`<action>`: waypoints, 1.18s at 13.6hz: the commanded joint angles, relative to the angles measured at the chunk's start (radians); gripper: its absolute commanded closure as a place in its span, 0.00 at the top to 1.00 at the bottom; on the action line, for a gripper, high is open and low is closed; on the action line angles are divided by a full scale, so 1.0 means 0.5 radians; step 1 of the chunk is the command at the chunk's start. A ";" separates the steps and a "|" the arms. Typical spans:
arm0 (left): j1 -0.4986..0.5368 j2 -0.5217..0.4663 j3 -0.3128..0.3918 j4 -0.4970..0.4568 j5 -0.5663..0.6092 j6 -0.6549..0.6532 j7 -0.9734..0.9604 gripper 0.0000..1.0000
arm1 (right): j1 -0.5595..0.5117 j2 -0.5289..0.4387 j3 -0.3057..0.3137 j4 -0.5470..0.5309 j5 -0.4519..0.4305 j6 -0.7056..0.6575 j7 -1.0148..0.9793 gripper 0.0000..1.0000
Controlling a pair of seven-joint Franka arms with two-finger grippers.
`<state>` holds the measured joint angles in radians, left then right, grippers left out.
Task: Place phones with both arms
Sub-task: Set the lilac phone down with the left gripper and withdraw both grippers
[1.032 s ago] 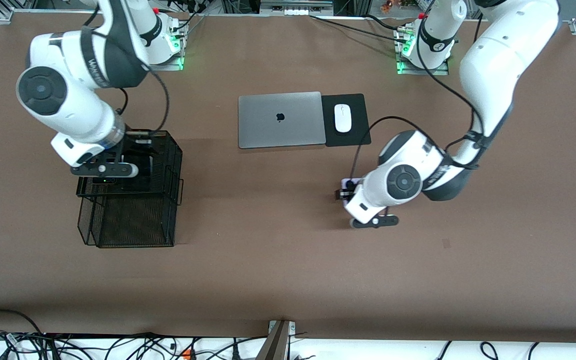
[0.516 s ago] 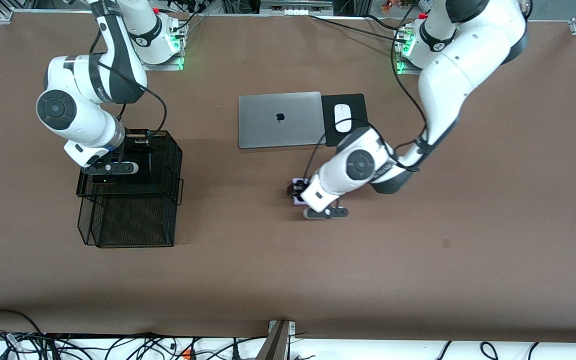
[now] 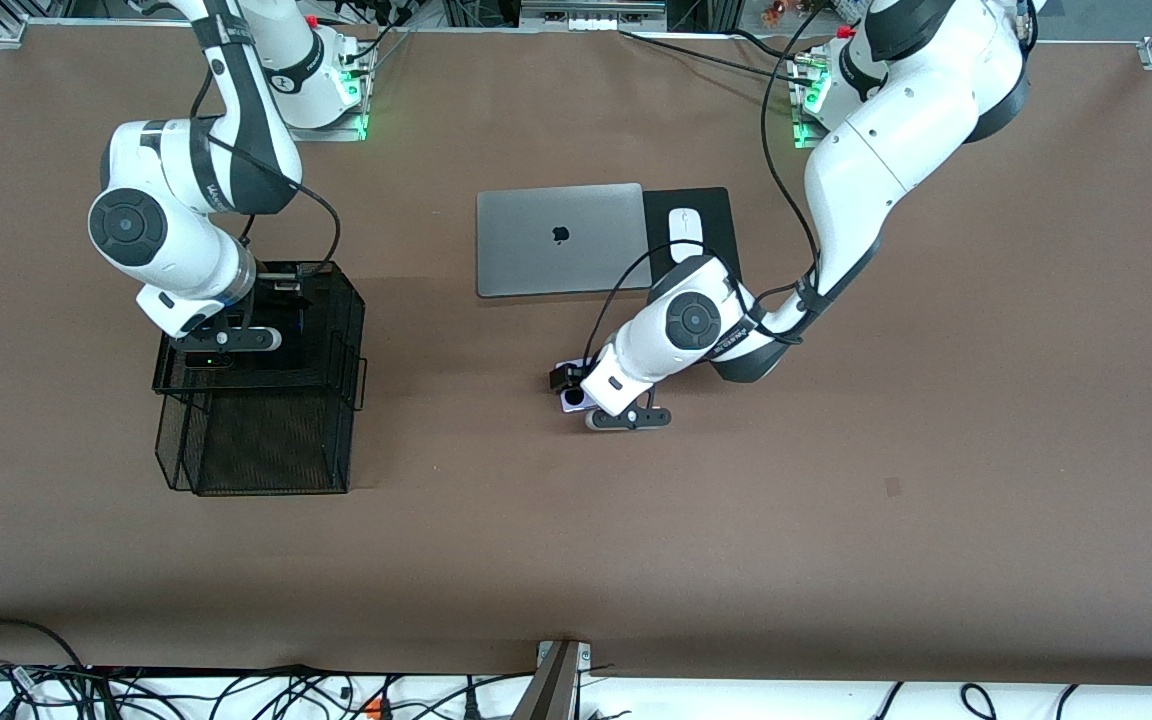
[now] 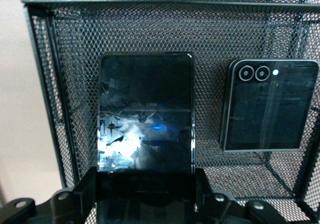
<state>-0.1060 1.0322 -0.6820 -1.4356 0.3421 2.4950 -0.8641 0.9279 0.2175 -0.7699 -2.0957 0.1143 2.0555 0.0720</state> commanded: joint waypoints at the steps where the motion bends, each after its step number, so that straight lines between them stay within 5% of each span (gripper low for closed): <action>1: 0.107 -0.189 -0.062 -0.055 -0.052 -0.175 -0.075 1.00 | -0.012 0.050 -0.009 0.007 0.096 0.025 -0.030 0.73; 2: 0.184 -0.308 -0.087 -0.077 -0.052 -0.416 -0.076 1.00 | -0.015 0.074 -0.009 0.010 0.151 0.028 -0.030 0.97; 5: 0.322 -0.652 -0.087 -0.043 -0.025 -1.288 -0.024 1.00 | -0.018 0.084 -0.009 0.028 0.195 0.025 -0.034 1.00; 8: 0.451 -0.889 -0.060 -0.043 0.024 -1.736 0.202 1.00 | -0.018 0.056 -0.009 0.114 0.192 -0.046 -0.040 1.00; 12: 0.840 -1.061 -0.066 -0.004 0.117 -1.995 0.971 1.00 | -0.021 0.041 -0.013 0.570 0.189 -0.588 0.000 1.00; 16: 1.126 -1.214 -0.072 0.177 0.113 -2.026 1.644 1.00 | 0.003 0.056 0.024 0.899 0.195 -0.752 0.229 1.00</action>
<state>0.4272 0.4747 -0.7071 -1.3926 0.3945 1.5062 -0.1712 0.9257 0.2335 -0.7709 -1.7149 0.1936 1.7192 0.1121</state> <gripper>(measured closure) 0.000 0.000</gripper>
